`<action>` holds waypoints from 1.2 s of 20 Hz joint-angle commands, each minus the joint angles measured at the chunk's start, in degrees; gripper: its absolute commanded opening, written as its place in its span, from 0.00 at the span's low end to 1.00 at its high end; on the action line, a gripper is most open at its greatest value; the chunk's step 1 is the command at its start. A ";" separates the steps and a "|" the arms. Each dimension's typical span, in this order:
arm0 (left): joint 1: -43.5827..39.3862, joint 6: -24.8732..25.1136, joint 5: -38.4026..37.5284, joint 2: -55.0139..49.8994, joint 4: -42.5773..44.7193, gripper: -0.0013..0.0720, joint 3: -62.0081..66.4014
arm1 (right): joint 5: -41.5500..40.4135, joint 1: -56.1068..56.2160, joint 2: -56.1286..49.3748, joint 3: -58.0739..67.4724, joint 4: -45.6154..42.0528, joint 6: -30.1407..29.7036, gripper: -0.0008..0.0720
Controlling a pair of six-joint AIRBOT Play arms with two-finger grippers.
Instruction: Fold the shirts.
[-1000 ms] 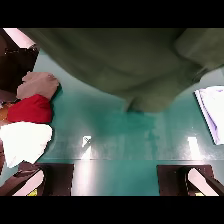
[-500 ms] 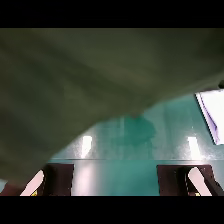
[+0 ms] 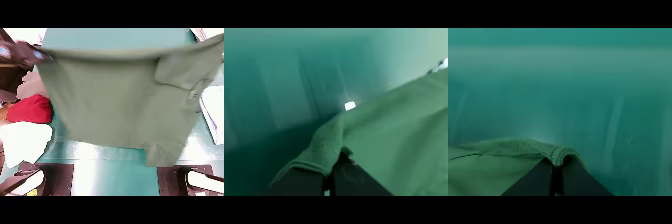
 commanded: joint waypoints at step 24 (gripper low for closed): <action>-0.72 12.72 14.34 -27.39 12.35 0.32 -5.11 | -23.23 12.57 -15.34 -31.10 -5.68 -1.57 0.04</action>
